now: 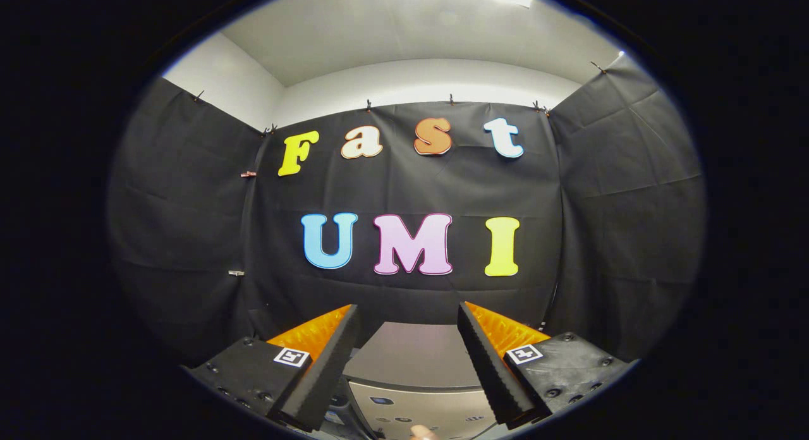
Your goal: Put the clothes into the washing machine and then close the washing machine lid.
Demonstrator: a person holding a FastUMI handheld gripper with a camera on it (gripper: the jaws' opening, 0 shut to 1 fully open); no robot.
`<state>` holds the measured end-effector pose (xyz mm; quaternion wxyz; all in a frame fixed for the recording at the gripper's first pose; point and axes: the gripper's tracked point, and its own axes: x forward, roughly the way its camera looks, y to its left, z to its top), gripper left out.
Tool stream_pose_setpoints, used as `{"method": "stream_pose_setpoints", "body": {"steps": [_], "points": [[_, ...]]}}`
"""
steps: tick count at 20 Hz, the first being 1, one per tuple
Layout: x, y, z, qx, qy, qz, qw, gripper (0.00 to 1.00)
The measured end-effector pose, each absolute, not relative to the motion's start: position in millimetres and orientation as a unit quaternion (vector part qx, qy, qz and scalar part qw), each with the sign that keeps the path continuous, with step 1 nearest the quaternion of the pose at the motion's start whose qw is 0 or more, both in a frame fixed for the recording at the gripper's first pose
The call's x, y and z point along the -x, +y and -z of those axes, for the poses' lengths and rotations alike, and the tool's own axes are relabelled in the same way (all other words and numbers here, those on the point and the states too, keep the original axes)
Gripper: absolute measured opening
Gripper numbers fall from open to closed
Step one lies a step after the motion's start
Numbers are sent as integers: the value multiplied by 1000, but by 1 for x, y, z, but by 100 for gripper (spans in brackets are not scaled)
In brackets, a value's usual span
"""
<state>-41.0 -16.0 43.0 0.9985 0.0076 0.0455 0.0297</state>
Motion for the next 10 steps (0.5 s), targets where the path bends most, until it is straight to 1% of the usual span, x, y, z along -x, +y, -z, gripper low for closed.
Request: {"method": "stream_pose_setpoints", "body": {"steps": [10], "points": [[40,-22,-41,-10,45,-29,999,97]]}}
